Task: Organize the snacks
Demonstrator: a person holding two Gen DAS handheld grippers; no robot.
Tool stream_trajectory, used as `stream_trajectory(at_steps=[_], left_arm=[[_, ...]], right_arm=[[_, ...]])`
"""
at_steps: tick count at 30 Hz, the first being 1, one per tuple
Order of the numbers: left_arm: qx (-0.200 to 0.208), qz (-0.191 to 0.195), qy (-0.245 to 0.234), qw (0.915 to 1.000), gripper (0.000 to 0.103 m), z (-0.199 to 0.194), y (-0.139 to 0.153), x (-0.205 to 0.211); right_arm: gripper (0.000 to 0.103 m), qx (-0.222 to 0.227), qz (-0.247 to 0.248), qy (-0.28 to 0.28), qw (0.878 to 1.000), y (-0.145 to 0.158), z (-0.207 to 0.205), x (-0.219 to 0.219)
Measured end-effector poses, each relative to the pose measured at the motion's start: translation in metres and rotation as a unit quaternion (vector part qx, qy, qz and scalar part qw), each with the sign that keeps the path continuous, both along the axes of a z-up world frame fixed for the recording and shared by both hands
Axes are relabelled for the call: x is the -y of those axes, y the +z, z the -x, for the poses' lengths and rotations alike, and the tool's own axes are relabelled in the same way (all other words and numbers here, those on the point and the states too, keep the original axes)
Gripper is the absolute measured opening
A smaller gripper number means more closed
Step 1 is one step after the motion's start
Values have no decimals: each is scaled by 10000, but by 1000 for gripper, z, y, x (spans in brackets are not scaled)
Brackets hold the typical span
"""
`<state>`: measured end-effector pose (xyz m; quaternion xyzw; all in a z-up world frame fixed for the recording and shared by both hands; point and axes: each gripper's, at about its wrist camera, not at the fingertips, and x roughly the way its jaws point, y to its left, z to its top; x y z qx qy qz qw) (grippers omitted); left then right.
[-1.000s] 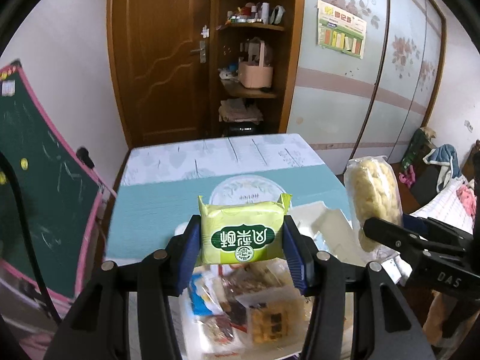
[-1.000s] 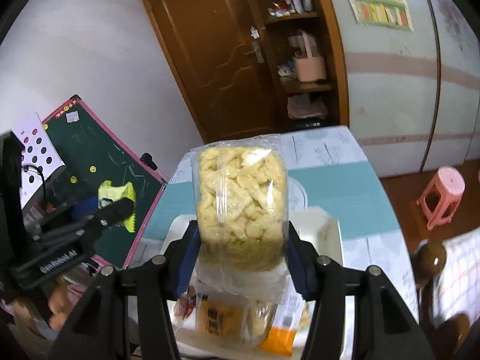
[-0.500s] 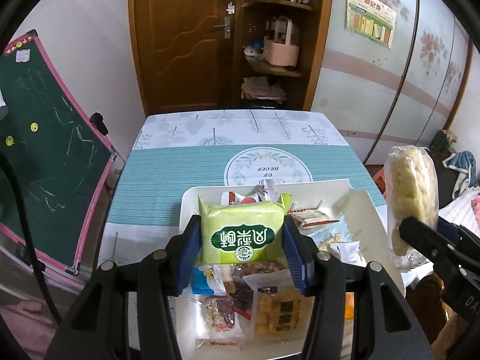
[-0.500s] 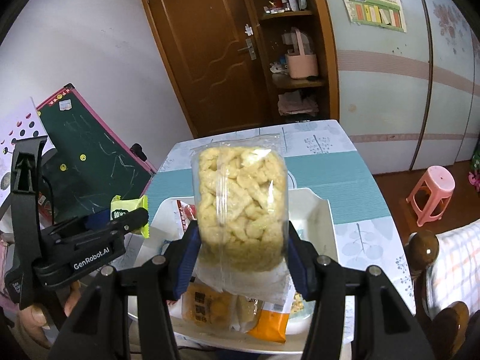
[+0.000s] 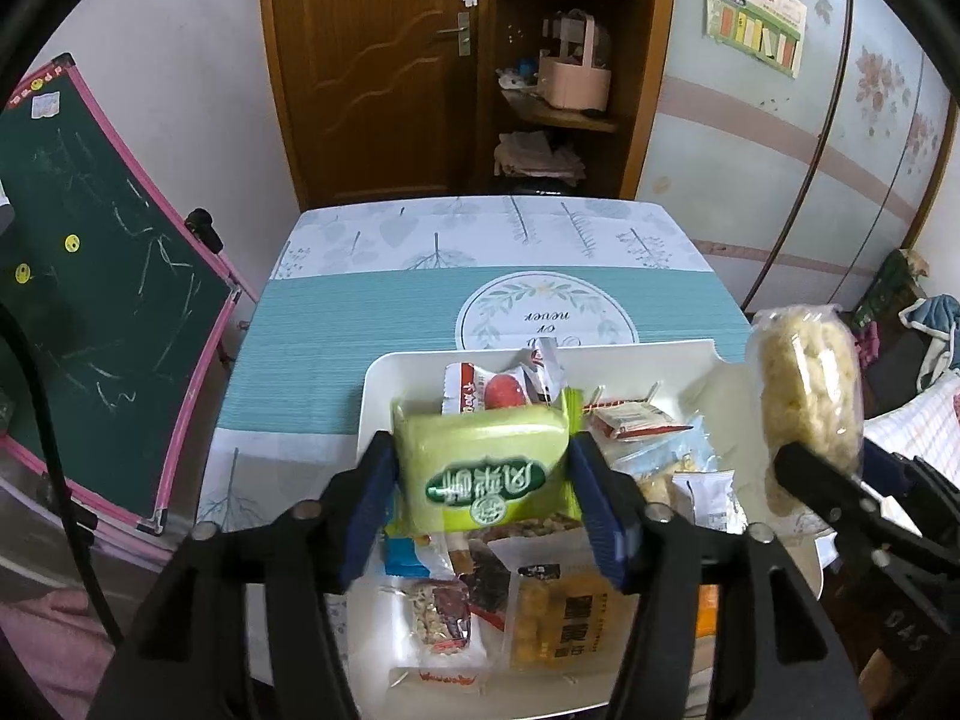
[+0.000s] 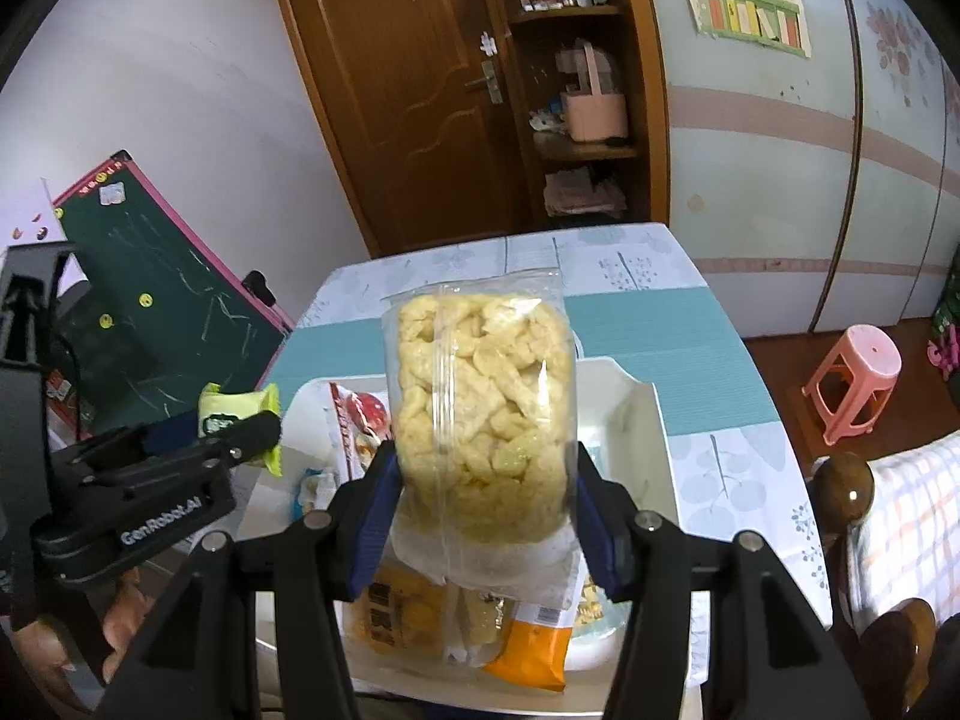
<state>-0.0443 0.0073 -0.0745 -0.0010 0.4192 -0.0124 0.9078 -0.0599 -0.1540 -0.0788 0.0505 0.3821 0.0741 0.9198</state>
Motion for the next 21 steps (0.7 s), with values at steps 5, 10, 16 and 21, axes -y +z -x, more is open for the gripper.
stream_trajectory(at_steps=[5,10,16,21], left_arm=[[211,62,126,9997,96,4,5,-4],[160,-77,190,9997,96,3,3,-4],[45,-63,250,9997,96,1,0,-5],[55,-88,294,9995,96,2,4,-7]], right_arm=[[60,-295,36,24,9996,-14,-7,-4],[71,-140,165,-32,9998,-13,-5,-6],[72,-131,132,-44,9998,-12,-5,-5],[72,-163,65,-69,9998,-9,-5,-3]])
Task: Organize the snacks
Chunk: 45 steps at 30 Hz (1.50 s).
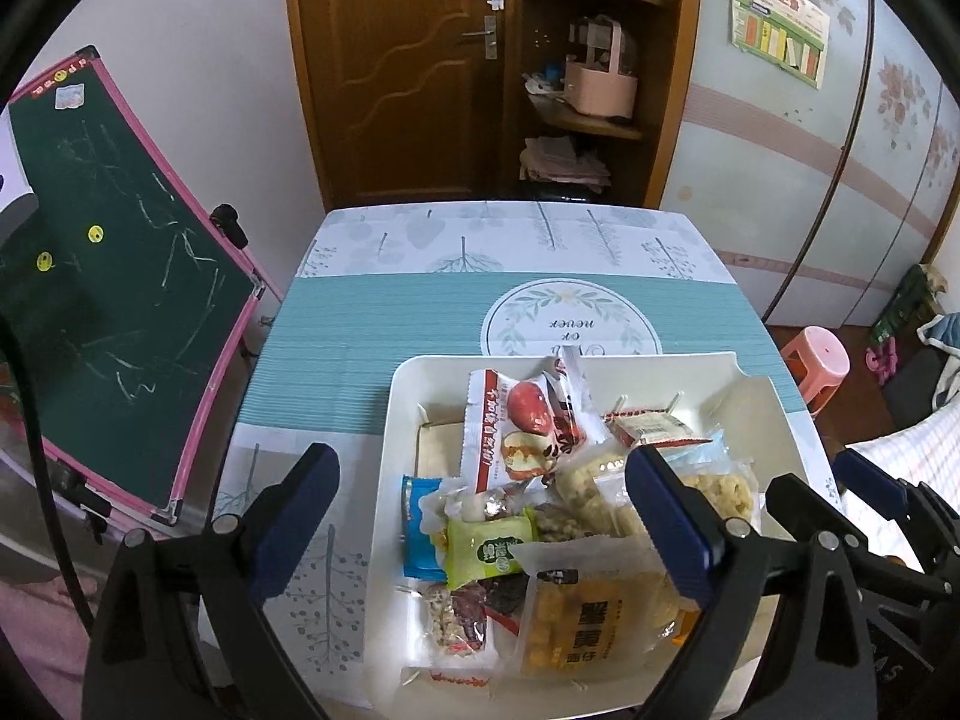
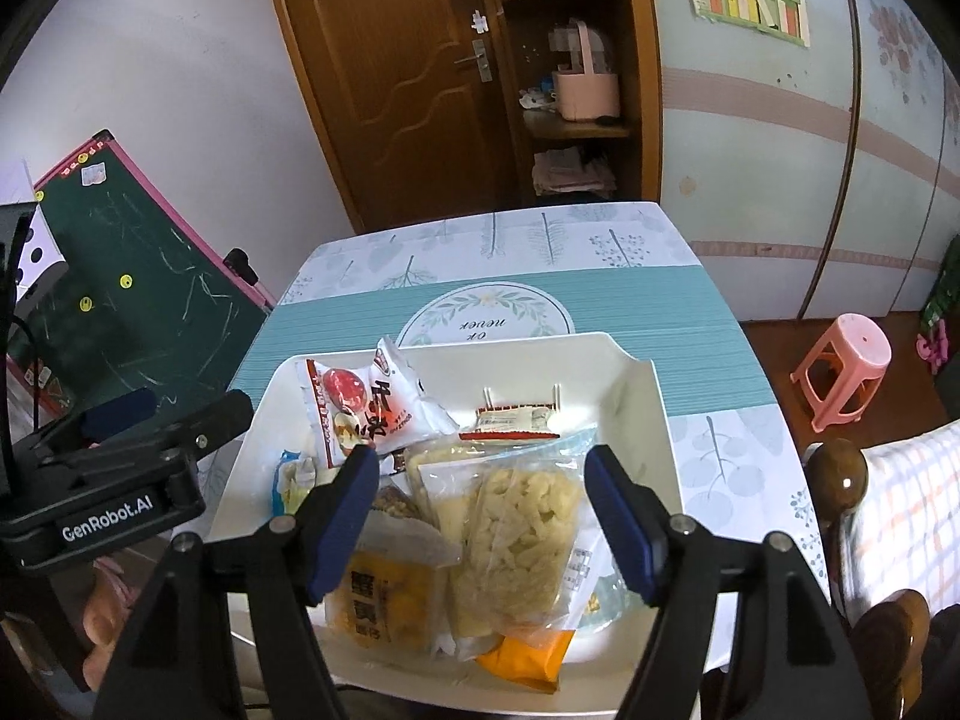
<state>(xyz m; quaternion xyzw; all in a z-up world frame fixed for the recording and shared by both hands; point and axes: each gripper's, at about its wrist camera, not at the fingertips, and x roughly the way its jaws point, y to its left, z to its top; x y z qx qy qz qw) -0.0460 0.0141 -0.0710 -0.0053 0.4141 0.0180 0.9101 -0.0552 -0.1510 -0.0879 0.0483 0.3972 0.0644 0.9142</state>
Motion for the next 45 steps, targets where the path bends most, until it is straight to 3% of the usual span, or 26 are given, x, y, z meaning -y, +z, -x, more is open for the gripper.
stream_trajectory(at_steps=[7,15,22,45], left_arm=[[-63,359,121,9993,96,1,15,-11],[113,31,62,9999,101,12,32,-4],[132,-92,228,9996,101,15,35,-4],[95,-178,239,9995,101,14,32,-5]], right_arm=[[72,102,-113,-42,9999,15,-1,1],[72,228,-284,-27,9993,31,2,-3],[72,355,-94,-52,9993,36,5,-11],[72,471,38,-158,9988,38,4,-12]])
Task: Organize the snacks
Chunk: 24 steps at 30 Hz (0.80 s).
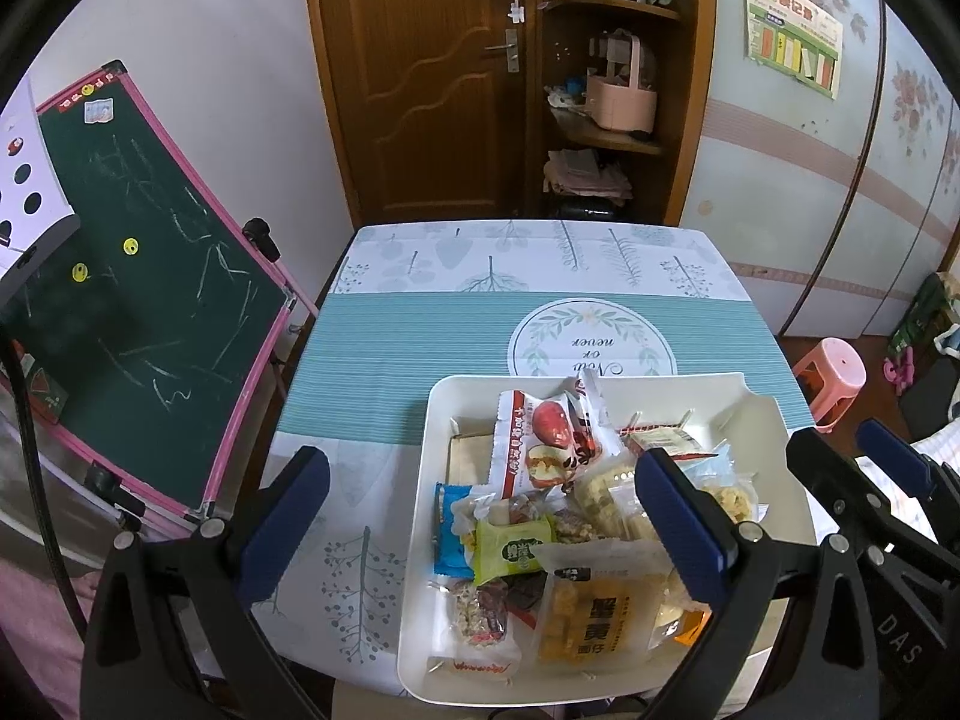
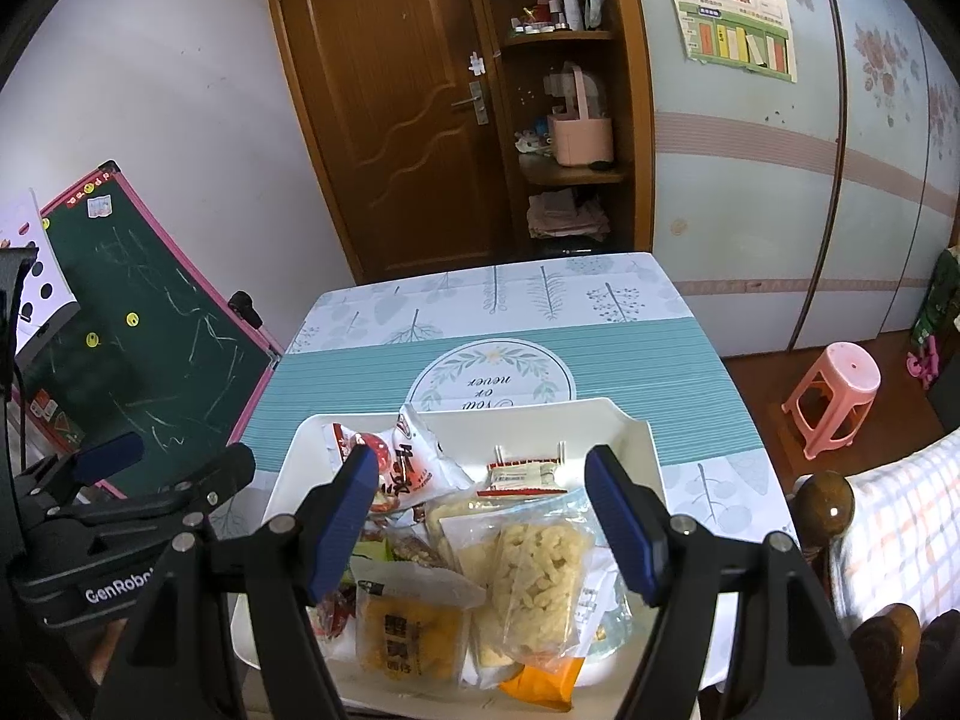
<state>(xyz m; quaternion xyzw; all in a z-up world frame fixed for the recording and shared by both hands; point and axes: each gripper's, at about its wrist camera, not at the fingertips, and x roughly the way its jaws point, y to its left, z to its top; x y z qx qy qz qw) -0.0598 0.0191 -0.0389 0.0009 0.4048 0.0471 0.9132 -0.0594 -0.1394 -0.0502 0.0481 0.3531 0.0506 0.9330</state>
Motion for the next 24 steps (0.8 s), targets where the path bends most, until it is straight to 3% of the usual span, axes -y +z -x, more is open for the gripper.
stream_trajectory(at_steps=[24], left_arm=[[-67,-42,22,10000,101,4,-4,-1]], right_arm=[[72,-21,7,-3,10000,-2,1,2]])
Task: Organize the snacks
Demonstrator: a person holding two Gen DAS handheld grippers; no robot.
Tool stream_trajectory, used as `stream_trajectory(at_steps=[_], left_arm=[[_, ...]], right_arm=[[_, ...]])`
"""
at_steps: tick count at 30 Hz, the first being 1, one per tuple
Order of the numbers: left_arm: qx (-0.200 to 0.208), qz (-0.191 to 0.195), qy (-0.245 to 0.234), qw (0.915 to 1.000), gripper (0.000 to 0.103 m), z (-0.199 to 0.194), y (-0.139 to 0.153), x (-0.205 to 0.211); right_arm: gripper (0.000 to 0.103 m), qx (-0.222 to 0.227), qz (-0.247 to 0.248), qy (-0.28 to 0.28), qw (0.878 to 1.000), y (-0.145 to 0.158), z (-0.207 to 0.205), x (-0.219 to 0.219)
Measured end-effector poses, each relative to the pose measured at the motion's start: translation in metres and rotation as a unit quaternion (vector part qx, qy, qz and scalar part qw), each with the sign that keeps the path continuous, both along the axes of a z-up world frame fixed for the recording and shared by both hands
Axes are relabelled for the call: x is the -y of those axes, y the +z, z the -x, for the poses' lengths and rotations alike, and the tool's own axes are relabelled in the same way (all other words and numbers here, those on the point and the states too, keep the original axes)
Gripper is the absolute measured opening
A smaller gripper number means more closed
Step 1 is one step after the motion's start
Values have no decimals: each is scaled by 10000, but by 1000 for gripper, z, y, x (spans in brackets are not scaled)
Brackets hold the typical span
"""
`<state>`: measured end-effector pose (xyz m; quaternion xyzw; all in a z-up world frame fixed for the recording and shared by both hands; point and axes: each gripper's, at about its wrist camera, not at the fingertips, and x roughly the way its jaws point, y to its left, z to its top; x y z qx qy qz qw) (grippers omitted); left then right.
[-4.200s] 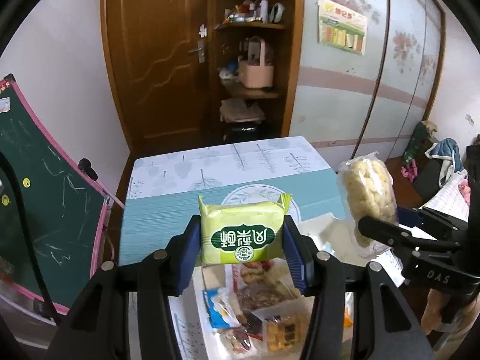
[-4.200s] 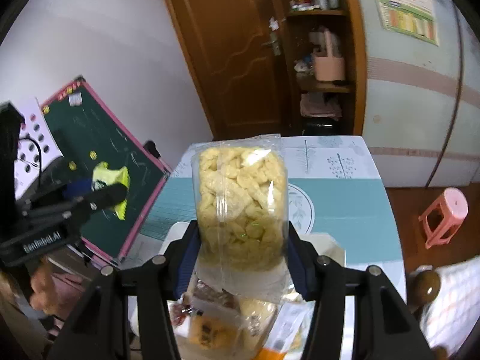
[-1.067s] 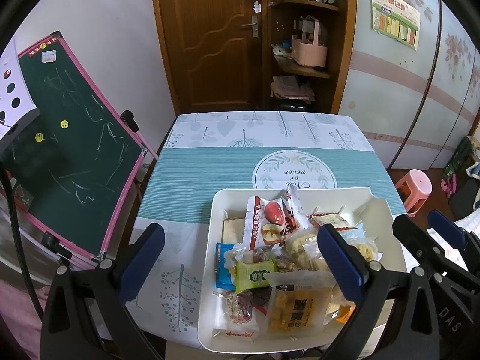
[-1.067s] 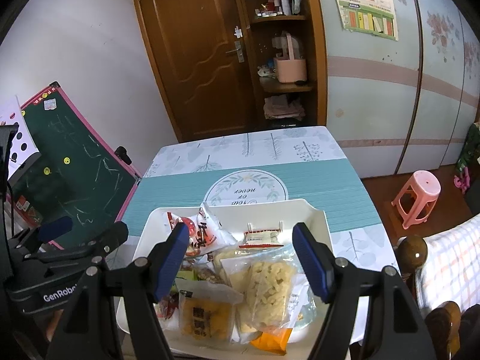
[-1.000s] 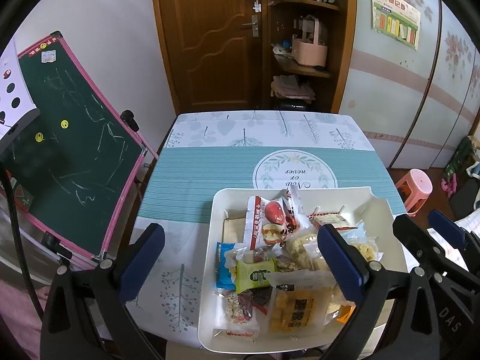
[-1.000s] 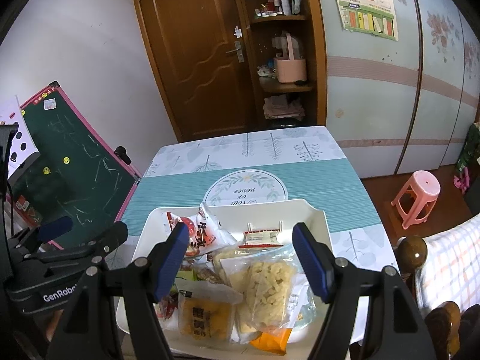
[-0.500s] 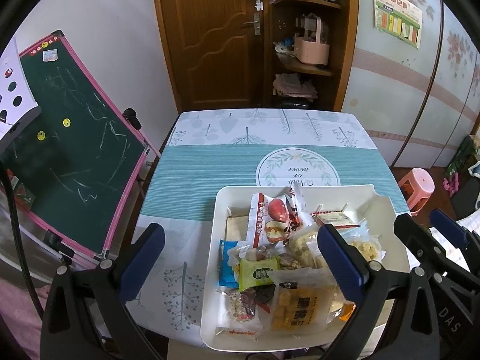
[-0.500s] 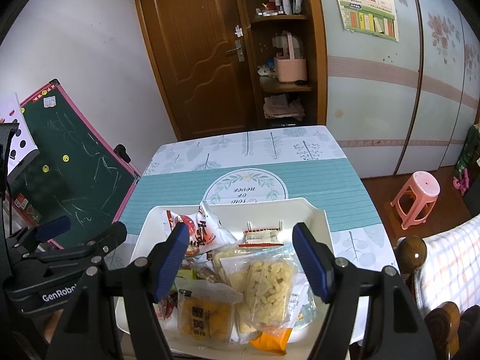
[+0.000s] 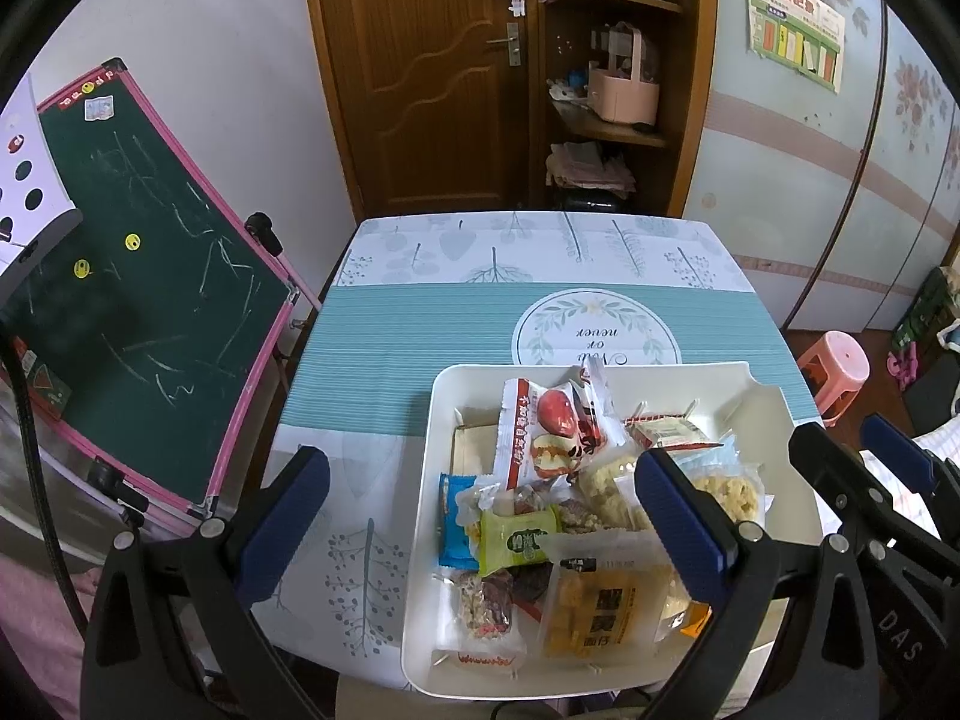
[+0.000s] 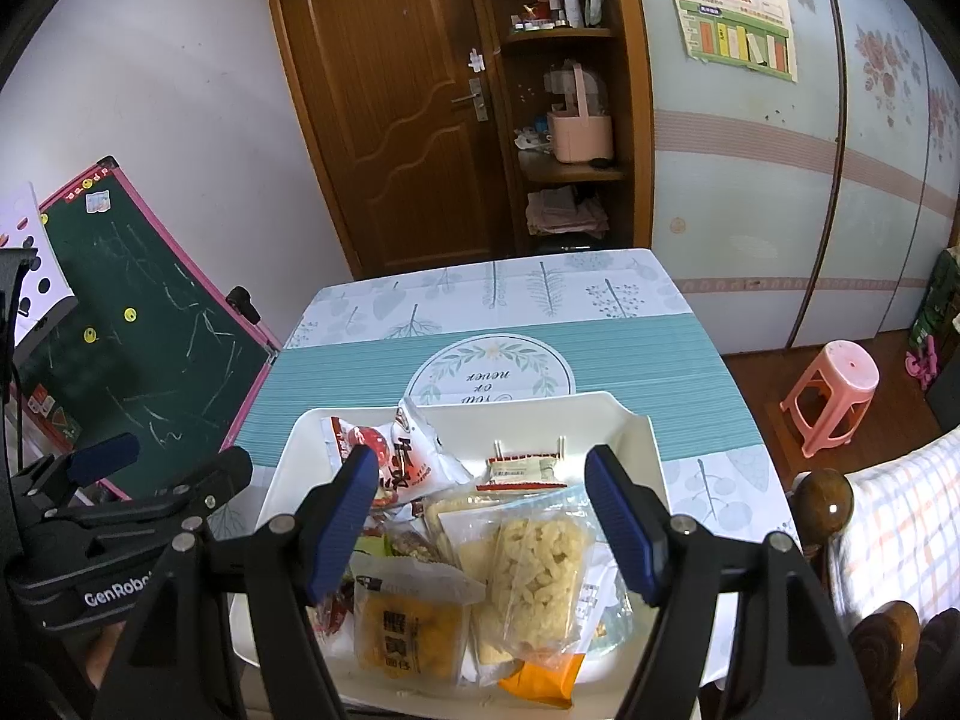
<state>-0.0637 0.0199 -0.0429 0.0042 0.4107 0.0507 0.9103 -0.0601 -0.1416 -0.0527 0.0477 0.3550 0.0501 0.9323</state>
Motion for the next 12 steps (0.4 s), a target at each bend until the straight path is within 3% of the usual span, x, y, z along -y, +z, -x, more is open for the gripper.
stream_trajectory(at_steps=[12], left_arm=[[-29,-15,-25,10000,101,2,-3,1]], right_arm=[[72,4,5,-12,10000,-1,0,1]])
